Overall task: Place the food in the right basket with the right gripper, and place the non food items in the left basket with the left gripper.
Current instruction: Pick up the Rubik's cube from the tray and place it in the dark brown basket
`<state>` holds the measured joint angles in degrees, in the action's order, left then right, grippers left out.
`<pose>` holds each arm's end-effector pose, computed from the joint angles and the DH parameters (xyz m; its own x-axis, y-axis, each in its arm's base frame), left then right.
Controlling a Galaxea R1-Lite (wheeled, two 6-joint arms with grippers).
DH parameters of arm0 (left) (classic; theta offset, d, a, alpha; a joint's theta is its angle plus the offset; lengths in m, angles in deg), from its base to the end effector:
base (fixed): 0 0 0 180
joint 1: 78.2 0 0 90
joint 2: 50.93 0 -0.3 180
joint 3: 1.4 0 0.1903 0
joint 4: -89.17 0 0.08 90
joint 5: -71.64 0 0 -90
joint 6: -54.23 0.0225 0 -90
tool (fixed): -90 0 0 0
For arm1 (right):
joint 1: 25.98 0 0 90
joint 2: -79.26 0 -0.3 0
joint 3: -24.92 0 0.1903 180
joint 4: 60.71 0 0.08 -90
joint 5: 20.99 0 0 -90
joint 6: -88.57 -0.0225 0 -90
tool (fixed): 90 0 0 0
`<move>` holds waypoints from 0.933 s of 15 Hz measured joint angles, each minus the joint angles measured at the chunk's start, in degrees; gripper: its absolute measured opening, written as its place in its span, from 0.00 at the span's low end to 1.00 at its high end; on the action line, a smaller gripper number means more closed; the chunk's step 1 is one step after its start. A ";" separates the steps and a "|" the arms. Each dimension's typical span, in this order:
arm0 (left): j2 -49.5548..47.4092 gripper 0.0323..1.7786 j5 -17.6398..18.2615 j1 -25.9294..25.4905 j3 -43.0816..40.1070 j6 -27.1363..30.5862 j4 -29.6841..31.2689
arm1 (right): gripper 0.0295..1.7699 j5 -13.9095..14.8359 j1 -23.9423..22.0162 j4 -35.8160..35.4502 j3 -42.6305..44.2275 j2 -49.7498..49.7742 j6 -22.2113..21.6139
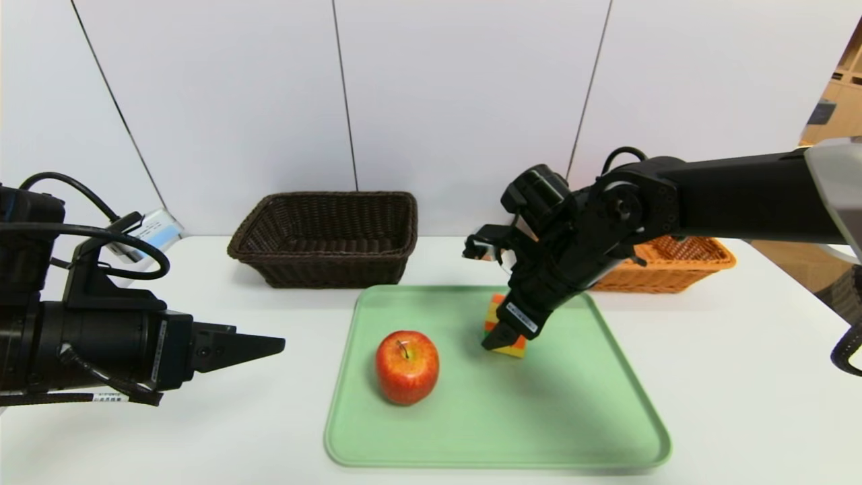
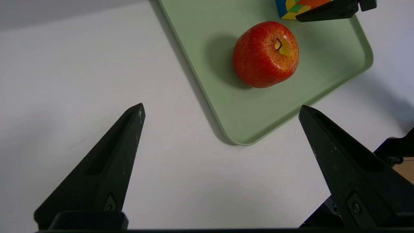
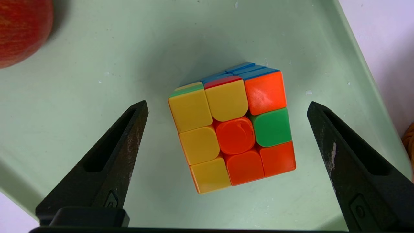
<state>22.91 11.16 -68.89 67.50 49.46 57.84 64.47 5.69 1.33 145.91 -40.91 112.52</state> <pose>0.1821 -0.0411 0.2128 0.6126 -0.5997 -0.5148 0.4824 0.7997 -0.3575 0.3313 0.2065 0.1723 0.3669 0.3193 -0.8737 -0.8108 0.5703 -0.1320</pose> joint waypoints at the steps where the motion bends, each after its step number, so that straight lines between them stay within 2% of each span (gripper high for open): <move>1: 0.00 0.95 0.02 0.00 0.00 0.00 0.00 | 0.96 0.00 0.00 0.00 -0.11 -0.06 0.52; 5: 0.06 0.95 0.04 0.00 0.00 0.00 0.00 | 0.96 0.00 -0.04 0.05 -0.30 -0.24 1.26; 7: 0.09 0.95 0.04 0.00 0.00 -0.11 0.00 | 0.74 0.04 -0.01 0.06 -0.46 -0.24 1.60; 9: 0.09 0.95 0.02 0.00 0.00 -0.13 0.00 | 0.58 0.09 0.00 0.09 -0.94 -0.26 1.82; 10: 0.09 0.95 0.02 0.00 0.00 -0.11 0.02 | 0.54 0.12 -0.01 0.02 -1.05 -0.28 2.04; 14: 0.06 0.95 0.02 0.00 0.00 -0.09 0.00 | 0.52 0.28 -0.04 -0.02 -1.15 -0.26 2.30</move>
<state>22.97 11.18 -68.89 67.50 49.38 57.84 64.75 5.65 1.31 144.76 -41.17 114.83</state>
